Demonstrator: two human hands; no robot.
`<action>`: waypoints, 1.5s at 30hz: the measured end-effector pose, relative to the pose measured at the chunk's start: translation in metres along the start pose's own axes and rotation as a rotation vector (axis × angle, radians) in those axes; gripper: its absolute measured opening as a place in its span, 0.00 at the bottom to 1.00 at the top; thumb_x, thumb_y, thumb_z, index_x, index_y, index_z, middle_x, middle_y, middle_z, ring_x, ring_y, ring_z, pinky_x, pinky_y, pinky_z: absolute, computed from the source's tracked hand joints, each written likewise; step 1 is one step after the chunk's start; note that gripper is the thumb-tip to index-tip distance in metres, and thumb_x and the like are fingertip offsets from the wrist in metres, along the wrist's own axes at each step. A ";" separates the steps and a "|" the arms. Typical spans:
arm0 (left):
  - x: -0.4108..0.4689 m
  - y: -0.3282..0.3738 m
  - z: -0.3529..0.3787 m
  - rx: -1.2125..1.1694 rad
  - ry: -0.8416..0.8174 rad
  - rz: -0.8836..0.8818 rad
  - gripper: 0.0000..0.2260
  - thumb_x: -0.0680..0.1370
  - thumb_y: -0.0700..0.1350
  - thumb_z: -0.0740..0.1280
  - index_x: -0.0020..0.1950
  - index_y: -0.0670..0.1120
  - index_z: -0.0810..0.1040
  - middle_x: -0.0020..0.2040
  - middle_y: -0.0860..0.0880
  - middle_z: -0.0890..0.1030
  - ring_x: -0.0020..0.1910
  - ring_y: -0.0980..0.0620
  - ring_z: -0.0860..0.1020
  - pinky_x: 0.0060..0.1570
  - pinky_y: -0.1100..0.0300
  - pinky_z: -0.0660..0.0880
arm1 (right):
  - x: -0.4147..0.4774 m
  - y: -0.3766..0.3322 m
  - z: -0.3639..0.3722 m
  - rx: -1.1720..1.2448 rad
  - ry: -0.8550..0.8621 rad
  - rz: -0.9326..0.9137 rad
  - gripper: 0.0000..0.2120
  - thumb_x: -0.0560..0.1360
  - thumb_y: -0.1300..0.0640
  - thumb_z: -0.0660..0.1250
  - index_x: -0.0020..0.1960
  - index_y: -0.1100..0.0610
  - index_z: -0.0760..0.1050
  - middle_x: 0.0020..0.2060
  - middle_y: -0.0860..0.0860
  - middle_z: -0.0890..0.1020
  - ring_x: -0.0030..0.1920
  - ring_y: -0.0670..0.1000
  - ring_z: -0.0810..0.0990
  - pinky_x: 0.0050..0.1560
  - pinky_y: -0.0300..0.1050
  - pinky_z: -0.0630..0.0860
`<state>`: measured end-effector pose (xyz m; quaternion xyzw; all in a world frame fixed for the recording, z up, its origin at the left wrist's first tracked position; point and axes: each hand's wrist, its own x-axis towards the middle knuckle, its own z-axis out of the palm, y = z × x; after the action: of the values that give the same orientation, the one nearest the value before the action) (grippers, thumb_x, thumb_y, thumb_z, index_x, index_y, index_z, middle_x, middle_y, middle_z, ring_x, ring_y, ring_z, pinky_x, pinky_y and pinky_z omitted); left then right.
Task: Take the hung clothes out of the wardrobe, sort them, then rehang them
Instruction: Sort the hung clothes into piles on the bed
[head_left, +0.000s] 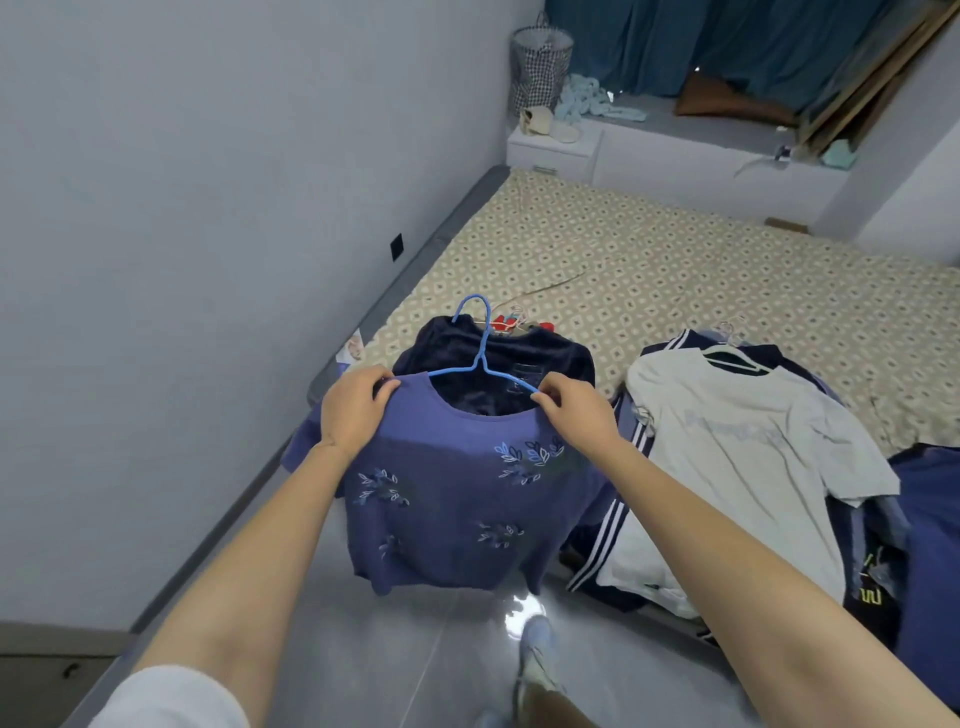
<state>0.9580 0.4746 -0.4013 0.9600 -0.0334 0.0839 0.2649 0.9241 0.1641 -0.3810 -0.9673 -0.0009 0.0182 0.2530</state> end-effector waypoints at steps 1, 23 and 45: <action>0.008 -0.003 0.001 -0.010 0.008 -0.008 0.08 0.81 0.47 0.64 0.47 0.48 0.82 0.45 0.50 0.83 0.45 0.48 0.79 0.41 0.57 0.68 | 0.009 -0.002 0.001 -0.001 0.005 -0.002 0.09 0.80 0.49 0.63 0.49 0.54 0.75 0.38 0.50 0.81 0.38 0.54 0.79 0.37 0.49 0.75; 0.251 -0.016 0.099 -0.009 -0.017 -0.069 0.06 0.80 0.45 0.66 0.48 0.46 0.82 0.45 0.48 0.84 0.48 0.43 0.77 0.49 0.52 0.69 | 0.262 0.054 0.026 0.031 0.014 0.088 0.09 0.80 0.50 0.62 0.50 0.56 0.74 0.37 0.52 0.79 0.39 0.58 0.78 0.36 0.49 0.71; 0.413 -0.086 0.312 0.000 -0.411 -0.052 0.07 0.80 0.45 0.67 0.53 0.45 0.82 0.47 0.46 0.83 0.48 0.42 0.80 0.48 0.46 0.75 | 0.425 0.162 0.146 0.087 -0.187 0.556 0.09 0.80 0.53 0.64 0.52 0.59 0.76 0.44 0.56 0.83 0.46 0.60 0.80 0.45 0.53 0.76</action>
<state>1.4189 0.3801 -0.6348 0.9576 -0.0618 -0.1206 0.2543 1.3421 0.0985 -0.6024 -0.9128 0.2417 0.1761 0.2781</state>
